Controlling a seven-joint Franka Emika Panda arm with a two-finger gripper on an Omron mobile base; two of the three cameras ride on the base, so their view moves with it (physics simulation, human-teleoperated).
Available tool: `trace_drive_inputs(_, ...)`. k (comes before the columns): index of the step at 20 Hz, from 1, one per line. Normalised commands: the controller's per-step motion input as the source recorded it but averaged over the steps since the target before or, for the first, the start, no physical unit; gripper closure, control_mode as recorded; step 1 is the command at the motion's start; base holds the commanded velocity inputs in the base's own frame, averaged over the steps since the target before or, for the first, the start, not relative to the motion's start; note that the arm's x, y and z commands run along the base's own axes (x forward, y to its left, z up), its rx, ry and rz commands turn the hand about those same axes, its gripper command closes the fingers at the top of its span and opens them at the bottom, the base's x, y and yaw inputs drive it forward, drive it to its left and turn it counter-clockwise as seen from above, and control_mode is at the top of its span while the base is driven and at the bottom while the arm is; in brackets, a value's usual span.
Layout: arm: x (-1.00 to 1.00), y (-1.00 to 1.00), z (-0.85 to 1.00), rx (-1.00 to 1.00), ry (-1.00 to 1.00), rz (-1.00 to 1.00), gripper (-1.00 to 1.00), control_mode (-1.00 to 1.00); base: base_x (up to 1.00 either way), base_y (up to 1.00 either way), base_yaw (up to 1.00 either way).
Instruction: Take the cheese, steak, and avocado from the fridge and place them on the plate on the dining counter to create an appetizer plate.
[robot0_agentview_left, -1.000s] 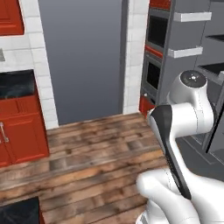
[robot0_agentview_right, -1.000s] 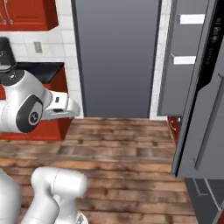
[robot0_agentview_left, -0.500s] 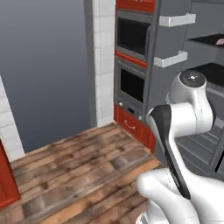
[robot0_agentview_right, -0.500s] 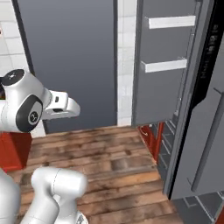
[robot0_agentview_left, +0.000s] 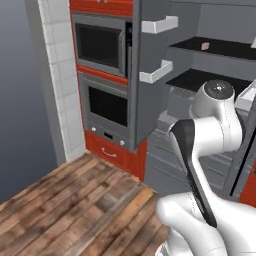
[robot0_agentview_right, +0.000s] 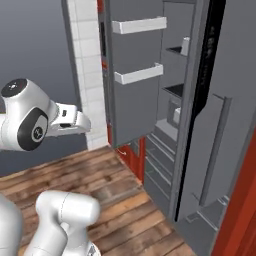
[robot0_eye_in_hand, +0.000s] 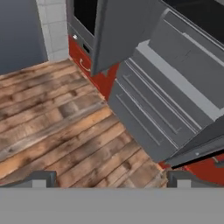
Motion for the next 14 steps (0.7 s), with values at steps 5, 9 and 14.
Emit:
trace_drive_inputs(5,0.00,0.00,0.00,0.00,0.00,0.00,-1.00,1.00,0.45,0.00,-0.53)
trace_drive_inputs(9,0.00,0.00,0.00,0.00,0.00,0.00,-1.00,1.00,0.47,0.02,-0.50)
trace_drive_inputs(14,0.00,0.00,0.00,0.00,0.00,0.00,-1.00,1.00,0.39,0.17,-0.47)
